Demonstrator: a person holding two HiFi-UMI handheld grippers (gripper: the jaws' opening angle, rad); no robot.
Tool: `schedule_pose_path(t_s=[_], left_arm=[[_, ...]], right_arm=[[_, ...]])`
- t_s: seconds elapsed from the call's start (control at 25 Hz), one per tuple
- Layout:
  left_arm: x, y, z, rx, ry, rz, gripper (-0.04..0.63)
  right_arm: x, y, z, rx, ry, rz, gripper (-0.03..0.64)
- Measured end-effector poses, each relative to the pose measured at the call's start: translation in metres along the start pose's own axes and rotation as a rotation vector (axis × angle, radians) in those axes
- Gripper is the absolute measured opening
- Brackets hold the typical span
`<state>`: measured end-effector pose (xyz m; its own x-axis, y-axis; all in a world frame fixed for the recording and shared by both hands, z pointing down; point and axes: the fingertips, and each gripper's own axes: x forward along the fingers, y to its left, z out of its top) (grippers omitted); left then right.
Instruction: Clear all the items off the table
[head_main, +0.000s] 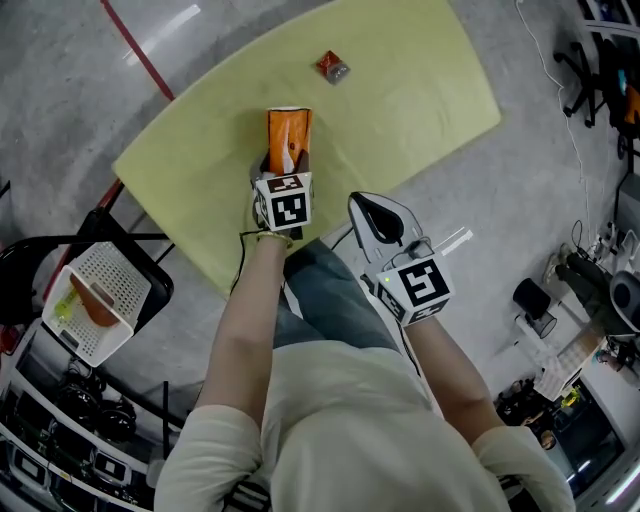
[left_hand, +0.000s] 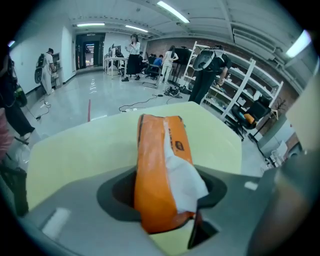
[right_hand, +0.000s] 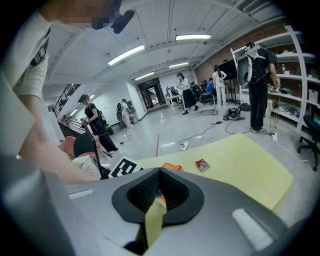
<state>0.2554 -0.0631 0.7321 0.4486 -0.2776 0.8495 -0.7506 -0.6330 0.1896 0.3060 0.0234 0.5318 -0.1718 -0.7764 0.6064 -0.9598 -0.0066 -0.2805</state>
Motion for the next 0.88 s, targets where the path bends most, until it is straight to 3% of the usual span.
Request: schedule_pose_path(t_s=[0.32, 0.88], left_arm=[[-0.045, 0.009, 0.006, 0.046, -0.034, -0.014, 0.256], [-0.133, 0.027, 0.006, 0.038, -0.08, -0.032, 0.255]], right_arm=[[-0.003, 0.034, 0.017, -0.026, -0.038, 0.024, -0.006], [-0.023, 0.089, 0.03, -0.092, -0.065, 0.061, -0.006]])
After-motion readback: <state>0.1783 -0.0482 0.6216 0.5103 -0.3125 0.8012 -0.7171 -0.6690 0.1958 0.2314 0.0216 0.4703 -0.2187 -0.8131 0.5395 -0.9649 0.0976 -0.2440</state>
